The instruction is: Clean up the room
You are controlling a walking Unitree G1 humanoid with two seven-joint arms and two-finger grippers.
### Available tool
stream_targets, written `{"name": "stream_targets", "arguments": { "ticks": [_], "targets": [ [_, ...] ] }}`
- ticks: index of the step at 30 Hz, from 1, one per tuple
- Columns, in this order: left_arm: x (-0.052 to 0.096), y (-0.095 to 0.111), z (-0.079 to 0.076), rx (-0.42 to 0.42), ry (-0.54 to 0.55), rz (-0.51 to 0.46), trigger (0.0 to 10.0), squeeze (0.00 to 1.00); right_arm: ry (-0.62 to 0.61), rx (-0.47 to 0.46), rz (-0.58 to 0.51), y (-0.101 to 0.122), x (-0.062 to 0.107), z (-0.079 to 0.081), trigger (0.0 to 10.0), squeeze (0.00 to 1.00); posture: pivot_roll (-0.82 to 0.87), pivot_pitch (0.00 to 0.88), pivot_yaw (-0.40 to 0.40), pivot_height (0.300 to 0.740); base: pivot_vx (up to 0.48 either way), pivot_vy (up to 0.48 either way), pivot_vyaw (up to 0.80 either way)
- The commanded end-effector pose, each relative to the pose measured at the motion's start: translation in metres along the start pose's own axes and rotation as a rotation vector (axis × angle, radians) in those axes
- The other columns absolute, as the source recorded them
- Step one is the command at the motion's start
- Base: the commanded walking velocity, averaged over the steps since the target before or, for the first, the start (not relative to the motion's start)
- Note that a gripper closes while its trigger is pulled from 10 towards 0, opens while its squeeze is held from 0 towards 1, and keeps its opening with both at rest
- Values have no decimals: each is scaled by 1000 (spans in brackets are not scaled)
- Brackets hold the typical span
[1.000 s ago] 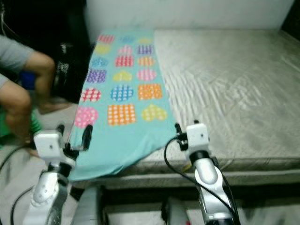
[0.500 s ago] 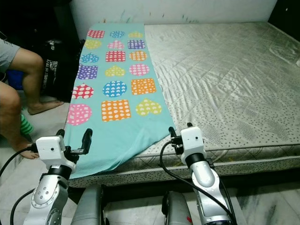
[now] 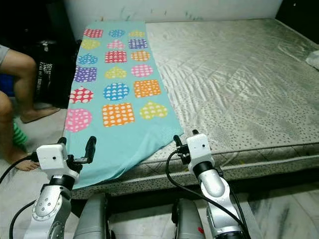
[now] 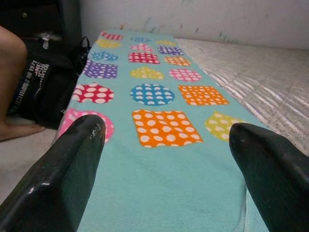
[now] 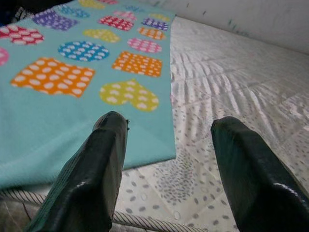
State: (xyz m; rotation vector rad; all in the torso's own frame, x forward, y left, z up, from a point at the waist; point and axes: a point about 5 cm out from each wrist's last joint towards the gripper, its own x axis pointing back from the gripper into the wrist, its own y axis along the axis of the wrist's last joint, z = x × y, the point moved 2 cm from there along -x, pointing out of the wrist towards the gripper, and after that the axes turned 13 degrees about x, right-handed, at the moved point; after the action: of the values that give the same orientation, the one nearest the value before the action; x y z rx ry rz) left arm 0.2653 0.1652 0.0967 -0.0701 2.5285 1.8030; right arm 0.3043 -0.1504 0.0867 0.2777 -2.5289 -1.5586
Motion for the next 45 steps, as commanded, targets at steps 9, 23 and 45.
{"name": "stream_targets", "arguments": {
  "ticks": [9, 23, 45],
  "targets": [
    [1, 12, 9, -28, 38, -24, 10000, 0, 66, -5, -38, 7, -3, 6, 10000, 0, 57, 130, -10, 568, 0, 0, 498],
    [12, 27, 20, -45, 78, -28, 10000, 0, 33, -56, -2, 9, 1, -16, 10000, 0, 76, 280, -47, 568, 0, 0, 0],
    [10, 39, 11, -32, 82, -32, 10000, 0, 187, -105, -122, 47, -34, 14, 10000, 0, 115, 311, -36, 528, 0, 0, 0]
  ]
}}
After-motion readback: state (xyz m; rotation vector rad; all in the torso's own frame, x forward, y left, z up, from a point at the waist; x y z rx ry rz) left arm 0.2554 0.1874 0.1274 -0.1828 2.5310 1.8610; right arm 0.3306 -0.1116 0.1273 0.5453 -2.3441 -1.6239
